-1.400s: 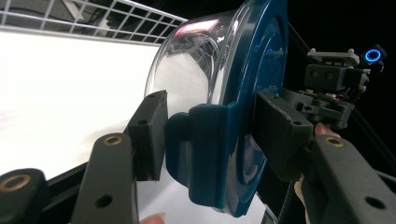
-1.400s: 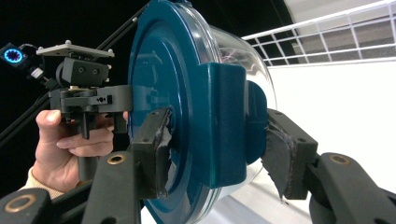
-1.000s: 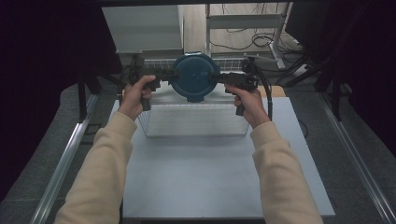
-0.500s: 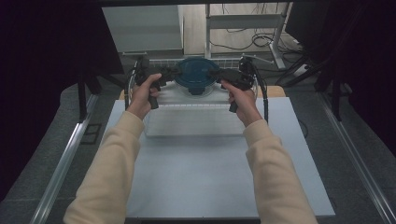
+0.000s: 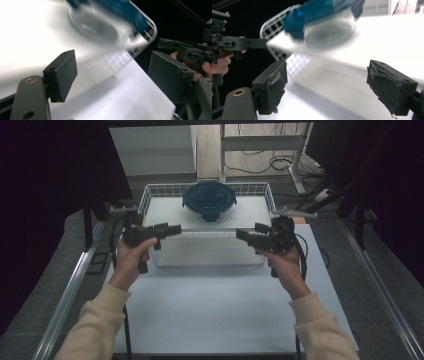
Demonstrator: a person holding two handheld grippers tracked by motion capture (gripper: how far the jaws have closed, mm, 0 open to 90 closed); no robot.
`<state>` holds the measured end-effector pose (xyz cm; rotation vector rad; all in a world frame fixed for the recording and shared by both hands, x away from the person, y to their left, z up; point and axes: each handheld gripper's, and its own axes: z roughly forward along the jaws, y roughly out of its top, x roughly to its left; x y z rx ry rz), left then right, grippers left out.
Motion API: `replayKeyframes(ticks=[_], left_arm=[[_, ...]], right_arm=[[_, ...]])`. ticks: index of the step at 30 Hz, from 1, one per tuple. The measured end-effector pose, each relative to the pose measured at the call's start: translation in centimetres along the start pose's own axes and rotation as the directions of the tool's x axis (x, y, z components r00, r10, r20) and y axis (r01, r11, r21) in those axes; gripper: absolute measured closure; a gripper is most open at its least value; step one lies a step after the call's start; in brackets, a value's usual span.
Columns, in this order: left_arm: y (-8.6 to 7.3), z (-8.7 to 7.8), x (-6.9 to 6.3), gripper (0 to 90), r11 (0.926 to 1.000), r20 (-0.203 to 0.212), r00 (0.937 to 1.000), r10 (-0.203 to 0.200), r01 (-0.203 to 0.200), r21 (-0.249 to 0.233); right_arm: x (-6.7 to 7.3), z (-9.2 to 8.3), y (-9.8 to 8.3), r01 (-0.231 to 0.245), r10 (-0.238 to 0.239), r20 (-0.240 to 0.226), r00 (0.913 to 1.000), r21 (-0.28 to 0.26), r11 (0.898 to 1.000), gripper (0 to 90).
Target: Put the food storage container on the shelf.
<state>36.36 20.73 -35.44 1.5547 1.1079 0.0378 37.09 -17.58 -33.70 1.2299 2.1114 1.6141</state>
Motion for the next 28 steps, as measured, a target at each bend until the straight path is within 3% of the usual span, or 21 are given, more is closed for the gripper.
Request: replayKeyframes(ticks=[2, 6, 7, 8, 9, 16, 17, 21, 28], left_arm=[[-2.4, -0.8, -0.5, 21.6, 0.9995, 0.000, 0.9998, 0.022, -0.022, 0.023], [-6.6, -1.6, -0.9, 21.4, 0.9952, -0.035, 0.9966, 0.075, -0.072, 0.066], [-7.6, -1.7, -0.8, 21.4, 0.9951, -0.041, 0.9964, 0.074, -0.071, 0.069], [-8.8, -1.8, -0.6, 21.4, 0.9943, -0.039, 0.9968, 0.070, -0.067, 0.083], [-9.4, -1.9, -0.5, 21.4, 0.9946, -0.043, 0.9969, 0.066, -0.063, 0.083], [-14.7, -1.9, 0.4, 21.4, 0.9849, -0.080, 0.9936, 0.079, -0.066, 0.160], [-15.0, -1.8, 0.4, 21.4, 0.9827, -0.084, 0.9930, 0.083, -0.067, 0.173], [-16.0, -1.4, 0.5, 21.3, 0.9769, -0.097, 0.9911, 0.091, -0.069, 0.202], [-16.0, -1.5, 0.3, 21.1, 0.9779, -0.100, 0.9899, 0.100, -0.080, 0.193]], right_arm=[[0.0, -0.7, -0.9, 0.017, -0.017, -0.002, 0.9999, 0.000, 1.000, 16.1], [-0.2, -3.6, -5.8, 0.041, -0.041, -0.003, 0.9991, 0.011, 0.999, 16.9], [-0.2, -3.6, -5.8, 0.041, -0.041, -0.003, 0.9991, 0.011, 0.999, 16.9], [-0.4, -4.5, -8.1, 0.045, -0.045, 0.001, 0.9990, 0.029, 0.999, 17.2], [-0.4, -4.5, -8.1, 0.045, -0.045, 0.001, 0.9990, 0.029, 0.999, 17.2], [-1.3, -5.6, -14.0, 0.079, -0.085, 0.039, 0.9956, 0.125, 0.989, 17.7], [-1.4, -5.5, -14.9, 0.096, -0.104, 0.047, 0.9935, 0.145, 0.985, 17.7], [-1.7, -5.0, -15.9, 0.092, -0.103, 0.051, 0.9934, 0.177, 0.980, 17.7], [-1.5, -5.4, -15.7, 0.095, -0.105, 0.060, 0.9927, 0.147, 0.985, 17.6]])
